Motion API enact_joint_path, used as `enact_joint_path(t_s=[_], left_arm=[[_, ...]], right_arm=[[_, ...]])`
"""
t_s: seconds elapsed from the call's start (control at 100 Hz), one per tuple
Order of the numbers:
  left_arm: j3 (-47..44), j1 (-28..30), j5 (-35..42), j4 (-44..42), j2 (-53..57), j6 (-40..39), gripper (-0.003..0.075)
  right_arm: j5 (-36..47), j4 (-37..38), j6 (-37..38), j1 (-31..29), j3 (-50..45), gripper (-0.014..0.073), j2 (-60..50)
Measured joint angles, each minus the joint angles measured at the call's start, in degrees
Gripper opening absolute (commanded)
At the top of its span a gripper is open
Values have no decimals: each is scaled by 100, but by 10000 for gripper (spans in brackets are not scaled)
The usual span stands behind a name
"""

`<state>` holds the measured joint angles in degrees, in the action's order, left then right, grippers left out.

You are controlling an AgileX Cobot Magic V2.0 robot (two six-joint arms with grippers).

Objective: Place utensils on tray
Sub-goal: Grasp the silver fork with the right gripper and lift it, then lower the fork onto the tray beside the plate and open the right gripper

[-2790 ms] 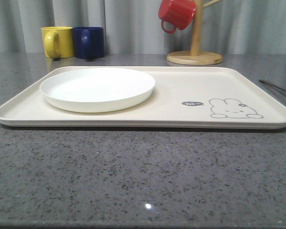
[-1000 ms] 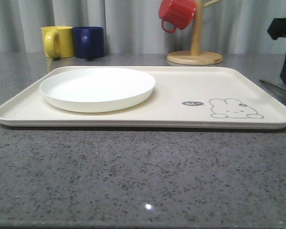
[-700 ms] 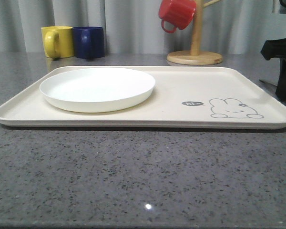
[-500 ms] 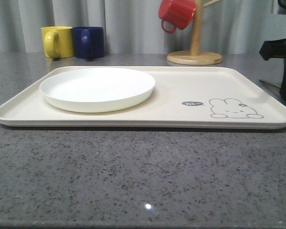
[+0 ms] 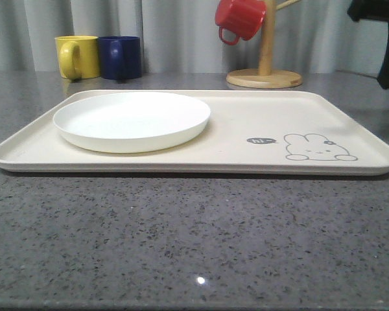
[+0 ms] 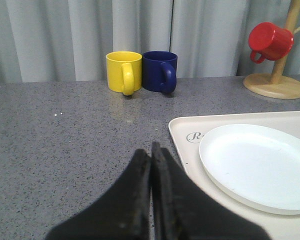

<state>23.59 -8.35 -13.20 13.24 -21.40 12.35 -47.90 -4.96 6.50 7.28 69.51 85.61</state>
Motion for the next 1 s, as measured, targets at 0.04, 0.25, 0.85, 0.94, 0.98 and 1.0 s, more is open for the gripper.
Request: enact_joint_path(t_s=[0.04, 0.25, 0.85, 0.94, 0.98, 1.0], left_arm=[[0, 0, 0, 0, 0, 0, -18], [0, 0, 0, 0, 0, 0, -18], [0, 0, 8, 0, 0, 0, -18], [0, 0, 8, 0, 0, 0, -18], [0, 0, 8, 0, 0, 0, -18], [0, 0, 8, 0, 0, 0, -18]], right_arm=[[-4, -14, 150, 157, 49, 32, -101], [178, 14, 1205, 1124, 121, 28, -185], [1051, 1758, 4269, 2678, 121, 1, 879], [1085, 1813, 4349, 2678, 121, 1, 992], [1097, 1824, 4374, 2678, 121, 1, 1042], [1110, 1824, 4384, 2678, 121, 2, 1062]])
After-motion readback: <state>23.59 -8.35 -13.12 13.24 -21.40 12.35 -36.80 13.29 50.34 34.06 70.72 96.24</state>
